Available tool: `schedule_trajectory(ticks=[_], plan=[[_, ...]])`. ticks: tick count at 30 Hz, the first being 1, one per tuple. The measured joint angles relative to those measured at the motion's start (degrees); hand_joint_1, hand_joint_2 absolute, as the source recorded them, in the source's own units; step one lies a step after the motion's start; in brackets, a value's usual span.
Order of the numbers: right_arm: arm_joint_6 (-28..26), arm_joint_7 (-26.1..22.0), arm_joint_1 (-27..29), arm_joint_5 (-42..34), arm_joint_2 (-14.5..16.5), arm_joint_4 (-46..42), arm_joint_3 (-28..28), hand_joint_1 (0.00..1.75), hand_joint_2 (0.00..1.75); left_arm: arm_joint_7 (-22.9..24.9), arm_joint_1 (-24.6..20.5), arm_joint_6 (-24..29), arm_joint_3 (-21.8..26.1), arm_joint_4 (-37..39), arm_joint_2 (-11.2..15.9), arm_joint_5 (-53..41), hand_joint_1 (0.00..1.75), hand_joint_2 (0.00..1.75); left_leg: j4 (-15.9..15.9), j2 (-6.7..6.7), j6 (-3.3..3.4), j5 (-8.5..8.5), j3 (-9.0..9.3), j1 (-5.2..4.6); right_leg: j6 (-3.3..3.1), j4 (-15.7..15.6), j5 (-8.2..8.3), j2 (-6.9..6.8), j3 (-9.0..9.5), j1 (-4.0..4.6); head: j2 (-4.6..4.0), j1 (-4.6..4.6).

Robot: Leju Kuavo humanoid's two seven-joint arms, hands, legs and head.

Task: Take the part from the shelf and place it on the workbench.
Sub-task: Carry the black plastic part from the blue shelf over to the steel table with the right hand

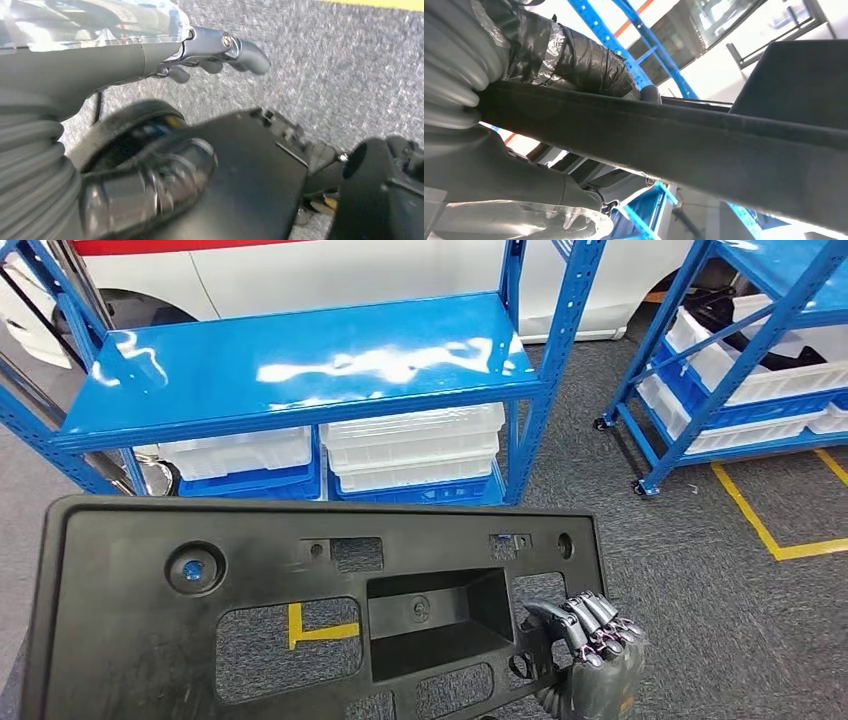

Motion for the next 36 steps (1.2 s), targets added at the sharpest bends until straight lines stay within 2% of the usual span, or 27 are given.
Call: schedule_trajectory(ticks=[2,3,4,5,7,8,9,10,12,13,14,15,17,18,20,22,23,24,25,26,27,29,31,32,33,34,36], plan=[[0.0,0.0,0.0,0.0,0.0,0.0,-0.1,1.75,1.75,0.0,0.0,0.0,0.1,0.0,-0.1,0.0,0.00,1.75,-1.1,0.74,0.23,0.65,0.10,-0.16,0.88,-0.5,0.70,0.92,-0.22,-0.33,0.00,-0.19],[0.0,0.0,0.1,0.0,0.0,0.0,-0.1,1.75,1.75,0.0,-0.1,0.0,0.1,0.0,-0.1,0.0,0.00,1.75,-1.9,1.36,-0.01,1.32,0.33,-0.02,1.22,-0.6,0.80,0.61,-0.34,-0.26,0.00,-0.18],[0.0,0.0,0.1,0.0,0.0,-0.1,-0.2,1.75,1.75,0.0,-0.1,0.0,0.1,0.0,-0.2,0.0,0.00,1.75,-2.8,2.01,-0.19,2.06,0.57,0.20,1.58,0.0,0.21,-0.36,-0.67,-0.14,0.00,-0.10],[0.0,0.0,0.1,0.0,0.0,-0.1,-0.3,1.75,1.75,0.0,0.0,0.0,0.1,0.0,-0.2,0.0,0.00,1.75,-3.7,2.76,-0.46,2.79,0.70,0.49,1.94,1.7,-1.20,-1.74,-1.44,-0.07,0.00,-0.01],[0.0,0.0,0.1,0.0,0.0,-0.1,-0.4,1.75,1.75,0.0,0.0,0.0,0.1,0.0,-0.2,0.0,0.00,1.75,-4.1,4.39,-0.73,3.41,0.41,0.68,2.79,8.4,-5.69,-4.46,-4.18,-0.62,0.00,0.14],[0.0,0.0,0.1,0.0,0.0,-0.1,-0.5,1.75,1.75,0.0,0.0,0.0,0.1,0.0,-0.2,0.0,0.00,1.75,-4.0,5.27,-0.90,3.50,0.12,0.75,3.27,11.8,-7.41,-4.97,-5.44,-1.04,0.00,0.13],[0.0,0.0,0.2,0.0,0.0,0.0,-0.5,1.75,1.75,0.0,0.0,0.0,0.1,0.0,-0.2,0.0,0.00,1.75,-3.8,6.16,-1.08,3.50,-0.14,0.87,3.74,13.8,-8.18,-5.26,-5.97,-1.49,0.00,0.13],[0.0,0.0,0.2,0.0,0.0,0.0,-0.5,1.75,1.75,0.0,0.0,0.0,0.1,0.0,-0.2,0.0,0.00,1.75,-3.6,7.01,-1.33,3.41,-0.35,1.05,4.22,13.6,-7.85,-5.55,-5.32,-1.90,0.00,0.12],[0.0,0.0,0.2,0.0,0.0,0.0,-0.5,1.75,1.75,0.0,0.0,0.0,0.1,0.0,-0.2,0.0,0.00,1.75,-2.7,8.48,-2.18,2.93,-0.65,1.50,5.11,7.3,-5.37,-7.17,-0.88,-2.61,0.00,0.14],[0.0,0.0,0.2,0.0,0.0,0.0,-0.5,1.75,1.75,0.0,0.0,0.0,0.1,0.0,-0.2,0.0,0.00,1.75,-2.1,9.07,-2.78,2.50,-0.87,1.54,5.22,3.8,-4.46,-8.43,1.35,-2.68,0.00,0.14],[0.0,0.0,0.2,0.0,0.0,0.0,-0.5,1.75,1.75,0.0,0.0,0.0,0.1,0.0,-0.2,0.0,0.00,1.75,-1.5,9.53,-3.37,2.08,-1.01,1.51,4.92,1.4,-4.01,-9.33,2.87,-2.68,0.00,0.12],[0.0,0.0,0.2,-0.1,0.0,0.0,-0.5,1.75,1.75,0.0,0.0,0.1,0.1,0.0,-0.2,0.0,0.00,1.75,-1.0,9.87,-3.93,1.75,-1.05,1.44,4.43,0.4,-4.09,-9.88,3.47,-2.52,0.00,0.07],[-0.1,0.0,0.2,-0.1,0.1,0.0,-0.6,1.75,1.75,0.0,0.0,0.1,0.1,0.0,-0.2,0.0,0.00,1.75,-0.8,10.61,-4.67,1.51,-0.66,1.47,3.18,0.5,-4.22,-9.05,3.25,-2.26,0.00,-0.02],[-0.1,0.0,0.3,-0.2,0.1,0.0,-0.6,1.75,1.75,0.1,-0.1,0.1,0.1,0.0,-0.2,0.0,0.00,1.75,-0.7,10.26,-5.03,1.25,-0.51,1.66,2.76,0.4,-4.12,-8.51,3.16,-2.25,0.00,-0.04],[-0.1,0.0,0.3,-0.3,0.1,0.0,-0.6,1.75,1.75,0.1,0.0,0.1,0.1,0.0,-0.2,0.0,0.00,1.75,1.8,7.69,-5.51,-0.95,-1.44,1.99,1.93,0.1,-3.74,-7.32,2.95,-2.41,0.00,-0.06],[-0.1,0.0,0.3,-0.3,0.2,0.0,-0.5,1.75,1.75,0.0,0.0,0.1,0.1,0.0,-0.1,0.0,0.00,1.75,8.7,4.74,-5.64,-5.05,-4.49,2.11,1.35,0.1,-3.44,-6.06,2.60,-2.32,0.00,-0.07],[-0.1,0.0,0.4,-0.3,0.2,0.0,-0.5,1.75,1.75,-0.1,0.0,0.2,0.1,0.0,-0.1,0.0,0.00,1.75,12.5,4.26,-5.60,-6.65,-6.15,2.10,1.21,0.1,-3.34,-5.29,2.44,-2.19,0.00,-0.07],[-0.1,0.0,0.4,-0.4,0.2,0.0,-0.5,1.75,1.75,-0.1,0.0,0.2,0.1,0.0,-0.1,0.0,0.00,1.75,15.1,4.09,-5.51,-7.26,-7.21,2.10,1.12,0.1,-3.28,-4.44,2.35,-2.07,0.00,-0.06],[-0.1,0.0,0.5,-0.4,0.2,0.0,-0.5,1.75,1.75,-0.1,0.0,0.2,0.1,0.0,-0.1,0.1,0.00,1.75,15.6,4.03,-5.34,-6.67,-7.33,2.10,1.10,0.1,-3.23,-3.55,2.34,-1.97,0.00,-0.06],[-0.1,0.0,0.5,-0.4,0.2,0.0,-0.5,1.75,1.75,0.0,0.0,0.3,0.1,0.0,-0.1,0.1,0.00,1.75,13.7,3.85,-5.10,-4.97,-6.37,2.09,1.14,0.2,-3.18,-2.65,2.39,-1.91,0.00,-0.06],[-0.1,0.0,0.5,-0.4,0.2,0.0,-0.5,1.75,1.75,0.0,0.0,0.3,0.1,0.0,-0.1,0.1,0.00,1.75,10.1,3.27,-4.77,-2.71,-4.75,2.09,1.21,0.2,-3.13,-1.83,2.45,-1.88,0.00,-0.06],[-0.1,0.0,0.5,-0.4,0.2,0.0,-0.5,1.75,1.75,0.1,0.0,0.2,0.2,0.0,-0.1,0.0,0.00,1.75,3.0,0.70,-4.09,0.44,-1.77,2.04,1.61,0.3,-2.89,-0.38,2.36,-1.82,0.00,-0.05],[-0.1,0.0,0.5,-0.5,0.2,0.0,-0.5,1.75,1.75,0.1,0.0,0.1,0.3,0.1,-0.1,0.0,0.00,1.75,0.0,-0.80,-3.82,0.83,-0.82,1.91,2.35,0.2,-2.44,0.67,1.84,-1.95,0.00,-0.06],[-0.1,0.0,0.6,-0.5,0.2,0.0,-0.6,1.75,1.75,0.1,0.0,0.1,0.4,0.1,-0.1,0.0,0.00,1.75,-0.5,-0.47,-3.77,0.89,-0.75,1.84,2.81,0.0,-2.15,1.18,1.61,-2.05,0.00,-0.08],[-0.1,0.0,0.6,-0.5,0.2,0.0,-0.6,1.75,1.75,0.1,0.0,0.1,0.5,0.1,-0.1,0.0,0.00,1.75,-0.8,0.02,-3.63,1.11,-0.66,1.95,3.21,-0.1,-1.95,1.30,1.43,-2.12,0.00,-0.08],[-0.1,0.0,0.7,-0.5,0.1,0.0,-0.6,1.75,1.75,0.1,0.0,0.0,0.5,0.1,-0.2,0.0,0.00,1.75,-1.2,0.62,-3.39,1.48,-0.54,2.02,3.49,0.2,-2.16,0.51,1.22,-2.06,0.00,-0.05],[-0.1,0.0,0.6,-0.6,0.1,0.0,-0.8,1.75,1.75,0.1,0.0,0.0,0.6,0.1,-0.3,0.0,0.00,1.75,-2.0,2.18,-2.82,2.12,-0.45,2.14,3.82,4.0,-4.69,-2.57,-0.56,-1.85,0.00,0.03]])
